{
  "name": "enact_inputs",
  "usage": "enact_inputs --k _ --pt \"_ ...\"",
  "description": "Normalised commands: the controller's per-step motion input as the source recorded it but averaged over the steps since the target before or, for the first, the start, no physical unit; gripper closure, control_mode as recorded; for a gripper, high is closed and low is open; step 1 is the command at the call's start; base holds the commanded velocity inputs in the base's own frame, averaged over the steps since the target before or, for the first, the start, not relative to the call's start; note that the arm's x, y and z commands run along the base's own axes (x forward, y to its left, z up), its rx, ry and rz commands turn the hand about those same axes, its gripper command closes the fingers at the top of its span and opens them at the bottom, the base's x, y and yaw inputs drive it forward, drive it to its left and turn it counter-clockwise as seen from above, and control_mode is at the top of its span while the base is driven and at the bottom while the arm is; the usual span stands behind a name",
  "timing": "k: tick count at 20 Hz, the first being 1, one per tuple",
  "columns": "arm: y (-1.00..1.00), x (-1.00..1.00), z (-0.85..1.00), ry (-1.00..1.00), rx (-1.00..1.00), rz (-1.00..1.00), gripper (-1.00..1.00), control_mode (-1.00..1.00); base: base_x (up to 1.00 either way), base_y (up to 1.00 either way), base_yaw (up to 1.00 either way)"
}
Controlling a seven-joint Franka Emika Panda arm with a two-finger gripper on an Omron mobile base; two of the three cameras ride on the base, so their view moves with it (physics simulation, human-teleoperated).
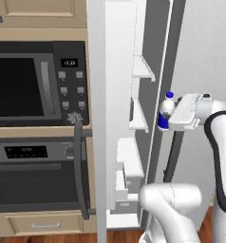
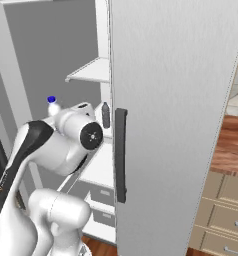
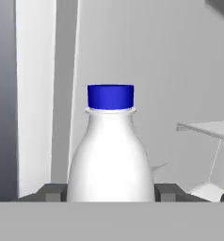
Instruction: Take the bottled waters from the counter and place them in the freezer to freeze. Close the freezer door after placing the bottles.
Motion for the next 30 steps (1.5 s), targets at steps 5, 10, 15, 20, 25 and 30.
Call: enact_inputs --k 5,10,15,20,25,30 --pt "0.09 0.26 0.65 0.25 0.01 -0.4 1.0 -1.0 0.0 0.0 0.0" --pt "0.0 0.14 0.46 0.36 0.09 -0.46 1.0 -1.0 0.0 0.0 0.0" --pt "-0.01 0.67 0.16 0.25 0.01 -0.46 1.0 -1.0 0.0 0.0 0.0" --pt "-0.37 0.61 -0.16 -0.06 0.0 -0.46 1.0 -1.0 0.0 0.0 0.0" --pt "-0.5 0.1 0.0 -0.11 0.06 0.0 1.0 -1.0 0.0 0.0 0.0" --pt "-0.11 0.0 0.0 -0.1 0.06 0.32 1.0 -1.0 0.0 0.0 0.0"
